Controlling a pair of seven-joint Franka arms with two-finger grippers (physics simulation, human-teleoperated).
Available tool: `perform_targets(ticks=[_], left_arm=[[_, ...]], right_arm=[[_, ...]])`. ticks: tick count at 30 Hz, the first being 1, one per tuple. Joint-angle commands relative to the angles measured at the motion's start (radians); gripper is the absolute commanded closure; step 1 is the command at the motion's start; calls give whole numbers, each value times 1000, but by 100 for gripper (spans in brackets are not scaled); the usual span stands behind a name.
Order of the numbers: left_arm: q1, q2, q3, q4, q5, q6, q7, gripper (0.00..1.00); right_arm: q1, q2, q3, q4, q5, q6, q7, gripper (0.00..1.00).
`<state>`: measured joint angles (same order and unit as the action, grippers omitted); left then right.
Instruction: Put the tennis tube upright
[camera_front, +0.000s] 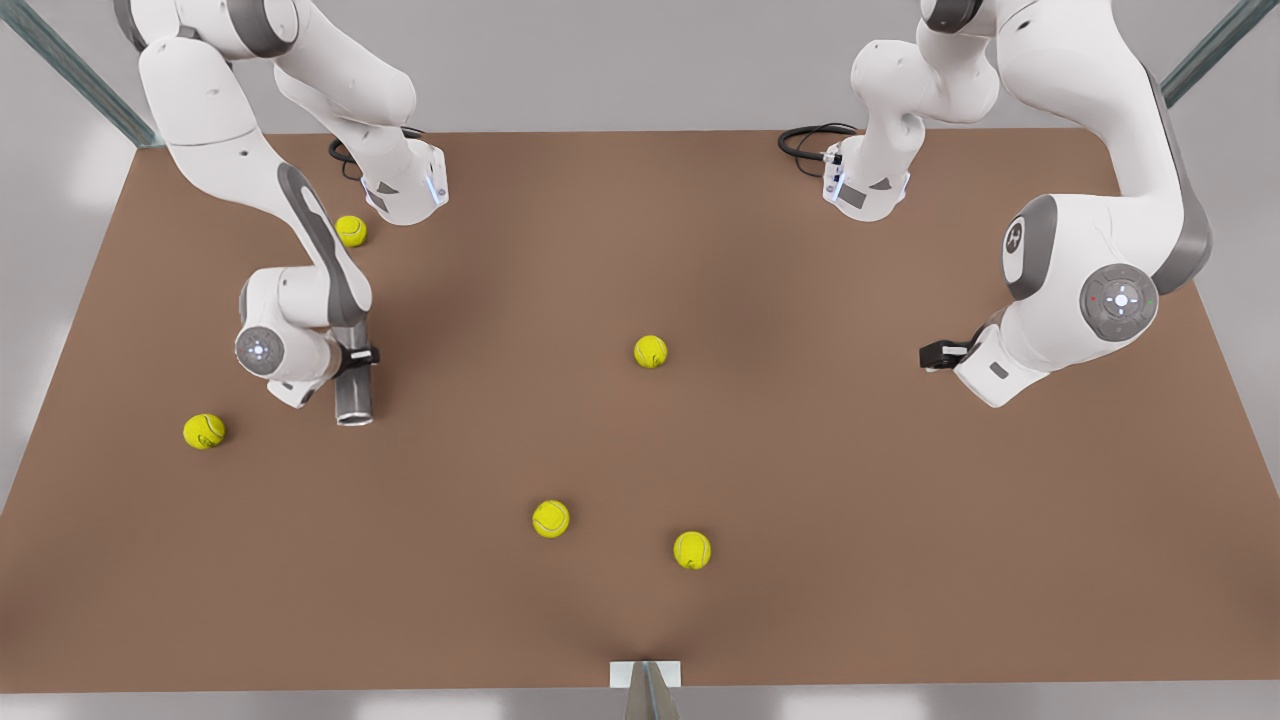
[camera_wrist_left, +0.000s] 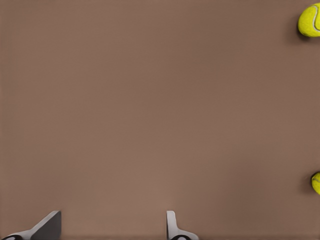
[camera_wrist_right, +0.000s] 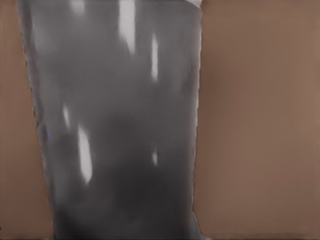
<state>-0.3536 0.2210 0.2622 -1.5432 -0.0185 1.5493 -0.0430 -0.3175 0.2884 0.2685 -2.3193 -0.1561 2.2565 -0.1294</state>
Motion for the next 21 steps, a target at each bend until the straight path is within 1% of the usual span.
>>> perform_targets(ticks=[1, 4, 5, 12, 14, 17, 19, 21], left_arm=[[-1, 0, 0, 0, 0, 0, 0, 0], [-1, 0, 0, 0, 0, 0, 0, 0], [1, 0, 0, 0, 0, 0, 0, 0], [1, 0, 0, 0, 0, 2, 0, 0], [1, 0, 0, 0, 0, 2, 0, 0], [1, 0, 0, 0, 0, 2, 0, 0], [-1, 0, 0, 0, 0, 0, 0, 0], [-1, 0, 0, 0, 0, 0, 0, 0]], right_arm=[[0, -1, 11, 11, -2, -9, 1, 28], [3, -5, 75, 109, -3, -48, -7, 28], [29, -5, 90, 133, -23, -48, -9, 28], [238, 12, 92, 279, -25, -45, -29, 28], [305, 40, 92, 354, -39, -46, -55, 28], [345, 143, 92, 528, -42, -84, -150, 28], [397, 207, 92, 598, -91, -89, -194, 28], [431, 328, 89, 779, -94, -161, -303, 28]])
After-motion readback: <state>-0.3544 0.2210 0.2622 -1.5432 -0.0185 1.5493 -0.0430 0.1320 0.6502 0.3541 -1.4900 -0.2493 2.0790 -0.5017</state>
